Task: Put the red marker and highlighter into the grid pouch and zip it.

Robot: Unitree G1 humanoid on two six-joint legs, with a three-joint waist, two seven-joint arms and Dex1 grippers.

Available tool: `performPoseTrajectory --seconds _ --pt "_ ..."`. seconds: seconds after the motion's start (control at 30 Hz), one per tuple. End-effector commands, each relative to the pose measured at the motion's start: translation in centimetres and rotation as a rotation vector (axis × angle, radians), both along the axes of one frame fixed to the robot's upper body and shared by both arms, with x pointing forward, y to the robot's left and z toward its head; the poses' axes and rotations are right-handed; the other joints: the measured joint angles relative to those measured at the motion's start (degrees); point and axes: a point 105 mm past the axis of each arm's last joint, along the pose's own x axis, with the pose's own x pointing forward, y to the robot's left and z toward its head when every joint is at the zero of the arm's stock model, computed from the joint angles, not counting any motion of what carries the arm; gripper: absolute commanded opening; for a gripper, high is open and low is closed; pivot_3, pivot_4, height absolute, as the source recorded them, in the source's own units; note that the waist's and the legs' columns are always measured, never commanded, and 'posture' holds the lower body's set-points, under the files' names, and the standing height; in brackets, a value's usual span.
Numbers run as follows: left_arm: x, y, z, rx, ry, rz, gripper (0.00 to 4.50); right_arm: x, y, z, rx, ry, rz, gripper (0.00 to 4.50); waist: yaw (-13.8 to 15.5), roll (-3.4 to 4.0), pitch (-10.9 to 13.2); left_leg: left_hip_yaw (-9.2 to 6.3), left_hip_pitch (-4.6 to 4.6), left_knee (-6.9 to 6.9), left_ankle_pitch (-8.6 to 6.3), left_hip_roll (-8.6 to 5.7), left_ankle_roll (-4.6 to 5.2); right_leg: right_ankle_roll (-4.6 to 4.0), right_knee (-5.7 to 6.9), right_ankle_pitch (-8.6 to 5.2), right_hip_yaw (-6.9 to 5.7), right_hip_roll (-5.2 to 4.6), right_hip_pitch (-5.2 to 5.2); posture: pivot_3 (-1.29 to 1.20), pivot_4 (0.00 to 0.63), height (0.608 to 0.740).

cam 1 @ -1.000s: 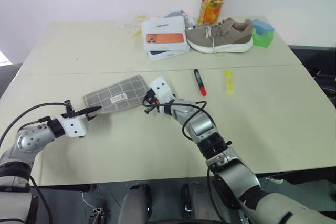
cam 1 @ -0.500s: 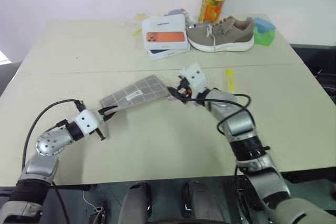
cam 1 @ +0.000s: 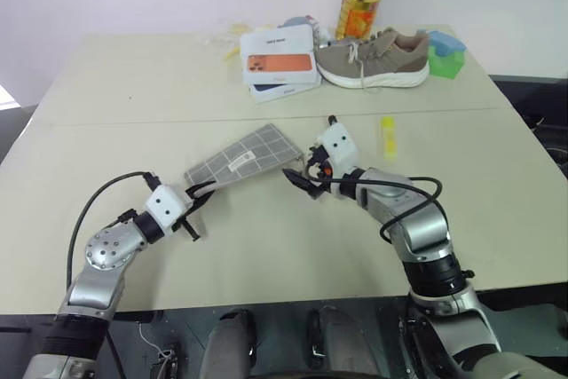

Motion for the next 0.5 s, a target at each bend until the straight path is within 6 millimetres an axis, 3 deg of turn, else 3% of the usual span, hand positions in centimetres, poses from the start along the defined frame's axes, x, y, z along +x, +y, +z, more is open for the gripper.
performPoseTrajectory --seconds 0.03,0.1,0.27,0.5 --pt "-0.1 -0.6 1.3 -0.010 -0.053 -0.008 0.00 0.6 0.0 0.7 0.032 -0.018 -0.037 3.64 0.0 0.00 0.0 0.00 0.00 0.00 0.00 0.00 0.00 0.00 0.00 0.00 0.00 0.00 0.00 0.00 0.150 0.724" --pt "-0.1 -0.9 1.5 -0.014 -0.055 -0.009 0.00 0.7 0.1 0.7 0.033 -0.018 -0.041 2.43 0.0 0.00 0.0 0.00 -0.01 0.01 0.00 -0.01 0.00 0.00 0.00 0.00 0.00 0.00 0.00 0.00 0.150 0.724" --pt "0.0 -1.4 1.8 -0.021 -0.060 -0.009 0.00 0.7 0.2 0.8 0.021 -0.033 -0.039 0.04 0.0 0.00 0.0 -0.01 -0.01 0.01 0.00 0.00 0.00 0.00 0.00 0.00 0.00 0.00 0.00 0.00 0.150 0.724" --pt "0.1 -2.4 1.6 -0.021 -0.045 -0.012 0.00 0.2 1.2 1.1 -0.093 -0.093 0.030 0.04 0.0 0.00 0.0 -0.01 -0.01 0.01 0.00 -0.01 0.00 0.00 0.00 0.00 0.00 0.01 0.00 0.00 0.150 0.724"
